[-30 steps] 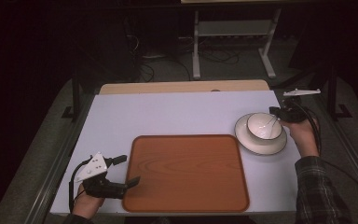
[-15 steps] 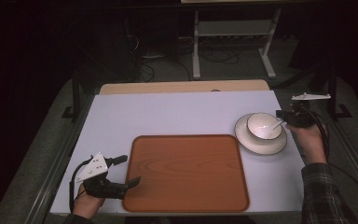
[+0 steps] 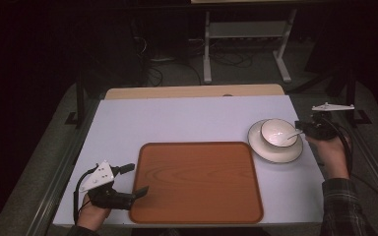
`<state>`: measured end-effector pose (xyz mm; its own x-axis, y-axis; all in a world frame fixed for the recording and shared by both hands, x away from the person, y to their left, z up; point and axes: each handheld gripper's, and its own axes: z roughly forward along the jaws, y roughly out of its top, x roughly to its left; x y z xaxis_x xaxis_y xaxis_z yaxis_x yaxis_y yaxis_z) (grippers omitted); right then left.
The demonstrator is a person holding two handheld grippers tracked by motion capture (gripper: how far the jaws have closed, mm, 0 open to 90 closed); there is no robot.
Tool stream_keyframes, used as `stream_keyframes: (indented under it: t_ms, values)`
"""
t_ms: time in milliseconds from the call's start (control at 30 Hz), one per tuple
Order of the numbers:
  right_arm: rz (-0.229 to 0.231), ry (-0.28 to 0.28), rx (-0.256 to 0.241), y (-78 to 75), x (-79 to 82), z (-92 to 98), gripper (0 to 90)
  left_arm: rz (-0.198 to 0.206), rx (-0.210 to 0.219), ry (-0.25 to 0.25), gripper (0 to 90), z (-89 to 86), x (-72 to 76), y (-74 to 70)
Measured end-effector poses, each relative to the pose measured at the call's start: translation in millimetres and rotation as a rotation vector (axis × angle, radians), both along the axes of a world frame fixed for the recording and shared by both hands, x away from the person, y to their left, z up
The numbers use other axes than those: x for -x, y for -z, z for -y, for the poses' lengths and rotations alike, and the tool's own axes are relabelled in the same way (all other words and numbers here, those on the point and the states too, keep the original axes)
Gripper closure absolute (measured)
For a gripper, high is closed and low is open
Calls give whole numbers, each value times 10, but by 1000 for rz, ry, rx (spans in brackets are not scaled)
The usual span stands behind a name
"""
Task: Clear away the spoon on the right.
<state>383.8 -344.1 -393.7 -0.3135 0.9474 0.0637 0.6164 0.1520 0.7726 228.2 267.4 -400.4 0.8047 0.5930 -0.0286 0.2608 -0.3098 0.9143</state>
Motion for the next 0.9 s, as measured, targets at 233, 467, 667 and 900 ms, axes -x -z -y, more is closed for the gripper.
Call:
stream_keyframes:
  t_ms: [233,467,667,900]
  values:
    - [0,6,10,-4,112,7,898,1,1,2,128,8,7,-4]
    - [11,18,15,-29,218,25,897,2,1,2,128,9,7,-6]
    - [78,42,-45,-161,342,62,804,3,2,1,128,2,6,-7]
    - [99,55,-125,-183,581,92,524,3,3,2,128,13,14,-11]
